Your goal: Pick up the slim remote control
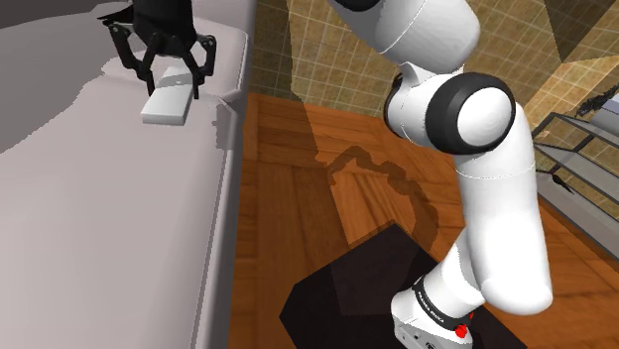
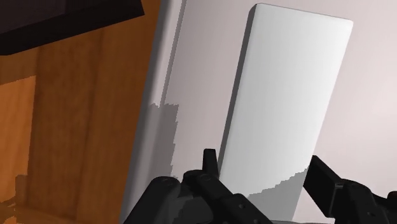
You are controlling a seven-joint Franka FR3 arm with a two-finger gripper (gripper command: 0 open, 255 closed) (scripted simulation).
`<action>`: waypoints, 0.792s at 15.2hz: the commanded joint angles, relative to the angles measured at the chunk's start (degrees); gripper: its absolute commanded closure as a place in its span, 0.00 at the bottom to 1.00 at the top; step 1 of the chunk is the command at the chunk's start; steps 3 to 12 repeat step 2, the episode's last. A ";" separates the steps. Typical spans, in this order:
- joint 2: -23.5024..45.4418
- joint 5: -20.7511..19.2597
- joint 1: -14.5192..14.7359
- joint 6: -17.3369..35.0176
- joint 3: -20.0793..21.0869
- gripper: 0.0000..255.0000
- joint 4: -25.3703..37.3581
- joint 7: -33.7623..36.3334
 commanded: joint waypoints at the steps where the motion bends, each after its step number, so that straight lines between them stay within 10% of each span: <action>1: 1.41 -0.63 1.44 -2.33 -0.51 1.00 4.00 -0.53; 12: 1.38 -0.61 1.42 -2.30 -0.51 1.00 3.94 -0.52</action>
